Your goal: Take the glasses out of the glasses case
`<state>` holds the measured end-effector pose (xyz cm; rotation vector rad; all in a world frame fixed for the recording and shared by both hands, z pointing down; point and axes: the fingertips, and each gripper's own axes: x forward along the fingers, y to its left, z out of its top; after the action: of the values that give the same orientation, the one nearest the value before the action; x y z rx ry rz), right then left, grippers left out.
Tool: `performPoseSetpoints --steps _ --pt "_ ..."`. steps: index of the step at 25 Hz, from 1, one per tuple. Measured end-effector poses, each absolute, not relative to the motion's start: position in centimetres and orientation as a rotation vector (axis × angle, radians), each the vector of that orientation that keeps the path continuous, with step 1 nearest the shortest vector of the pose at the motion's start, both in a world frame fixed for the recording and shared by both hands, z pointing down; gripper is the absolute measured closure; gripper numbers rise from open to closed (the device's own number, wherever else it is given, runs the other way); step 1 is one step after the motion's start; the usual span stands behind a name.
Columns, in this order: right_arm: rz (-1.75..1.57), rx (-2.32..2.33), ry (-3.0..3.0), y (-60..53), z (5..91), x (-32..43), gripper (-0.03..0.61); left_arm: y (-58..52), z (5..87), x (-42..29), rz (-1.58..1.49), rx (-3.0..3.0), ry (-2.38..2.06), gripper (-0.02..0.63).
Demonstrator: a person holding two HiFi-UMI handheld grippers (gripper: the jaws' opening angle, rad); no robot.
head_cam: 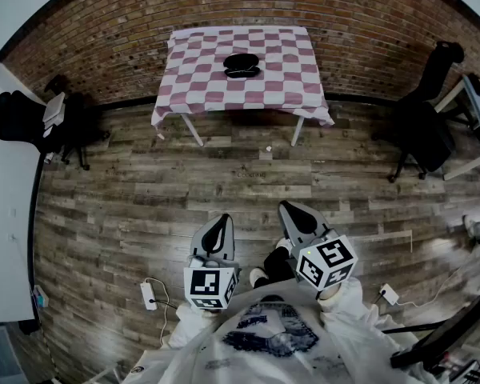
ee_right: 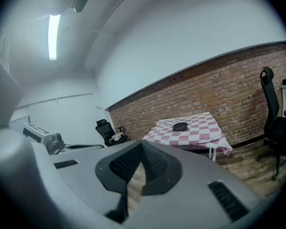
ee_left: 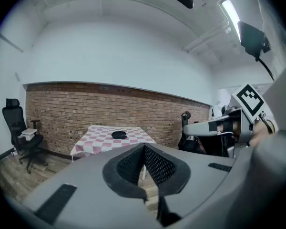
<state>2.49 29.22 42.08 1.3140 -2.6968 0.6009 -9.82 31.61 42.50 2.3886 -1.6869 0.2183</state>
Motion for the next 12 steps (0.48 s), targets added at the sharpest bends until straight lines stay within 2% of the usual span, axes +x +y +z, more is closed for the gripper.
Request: performPoseSetpoints --steps 12 --pt "0.603 1.317 -2.722 35.5 40.7 2.1 0.565 37.4 40.0 -9.7 0.184 2.469 -1.701 0.604"
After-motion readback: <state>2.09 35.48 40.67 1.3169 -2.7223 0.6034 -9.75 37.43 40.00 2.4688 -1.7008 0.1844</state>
